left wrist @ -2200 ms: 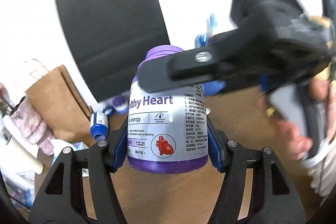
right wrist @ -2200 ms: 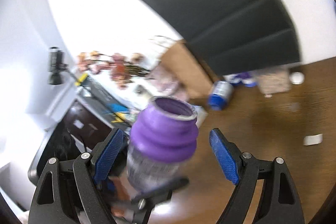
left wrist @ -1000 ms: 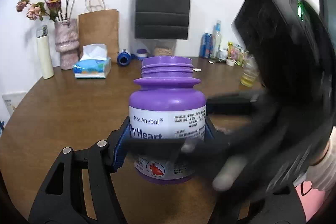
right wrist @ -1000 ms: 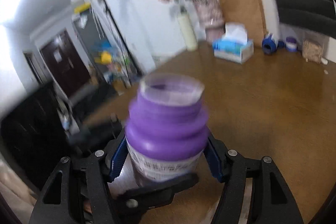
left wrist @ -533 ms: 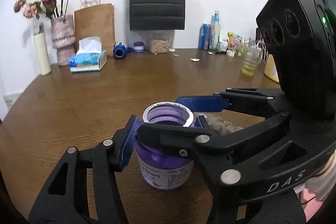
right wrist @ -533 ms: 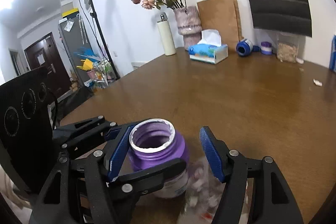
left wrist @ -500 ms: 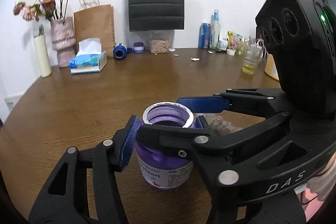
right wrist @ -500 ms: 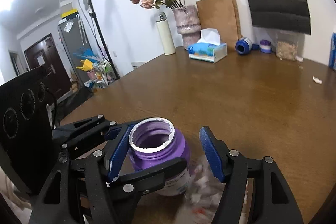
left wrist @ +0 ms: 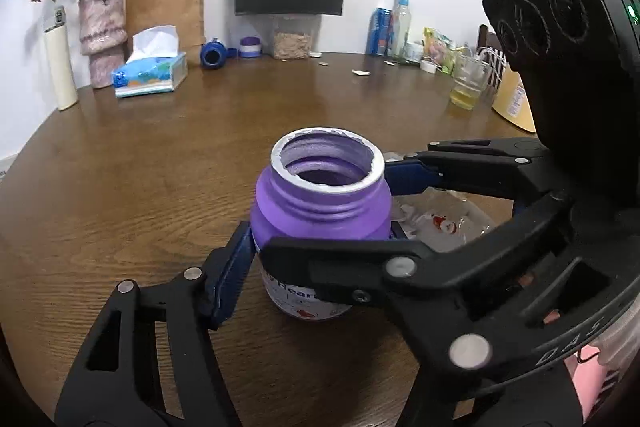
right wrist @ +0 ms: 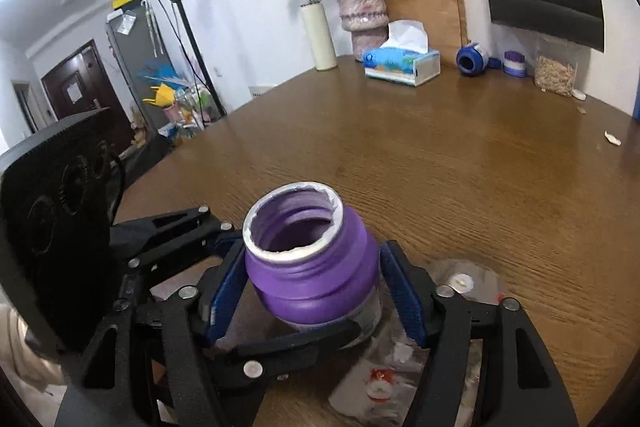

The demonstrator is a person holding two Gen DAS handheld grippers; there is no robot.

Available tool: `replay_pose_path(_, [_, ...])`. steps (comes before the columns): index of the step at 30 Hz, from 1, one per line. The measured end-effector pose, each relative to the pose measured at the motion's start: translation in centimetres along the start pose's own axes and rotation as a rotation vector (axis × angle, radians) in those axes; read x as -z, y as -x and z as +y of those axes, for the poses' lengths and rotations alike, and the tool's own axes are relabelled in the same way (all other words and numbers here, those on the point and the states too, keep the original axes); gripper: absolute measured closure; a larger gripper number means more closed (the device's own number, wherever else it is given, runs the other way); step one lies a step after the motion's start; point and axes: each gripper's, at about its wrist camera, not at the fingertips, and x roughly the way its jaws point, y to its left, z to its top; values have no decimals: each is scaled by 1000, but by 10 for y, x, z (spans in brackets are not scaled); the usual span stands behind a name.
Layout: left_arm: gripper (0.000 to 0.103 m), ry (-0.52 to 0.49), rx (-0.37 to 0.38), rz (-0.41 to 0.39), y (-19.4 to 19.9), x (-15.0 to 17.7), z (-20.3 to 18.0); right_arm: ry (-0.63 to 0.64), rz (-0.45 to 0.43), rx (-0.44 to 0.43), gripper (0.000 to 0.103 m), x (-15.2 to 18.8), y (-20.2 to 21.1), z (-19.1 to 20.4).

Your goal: Flip cup upright

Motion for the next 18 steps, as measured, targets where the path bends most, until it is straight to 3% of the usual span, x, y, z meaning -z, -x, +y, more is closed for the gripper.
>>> replay_pose_path(10, [41, -12, -8, 1, 9, 8, -1, 36, 2, 23, 33, 5, 1, 16])
replay_pose_path(13, [33, -9, -22, 22, 5, 8, 1, 20, -4, 25, 32, 6, 1, 12])
replay_pose_path(15, [17, 4, -25, 19, 7, 9, 4, 27, 8, 43, 24, 6, 1, 11])
replay_pose_path(18, [16, 16, -25, 11, 12, 12, 11, 24, -6, 68, 24, 7, 14, 11])
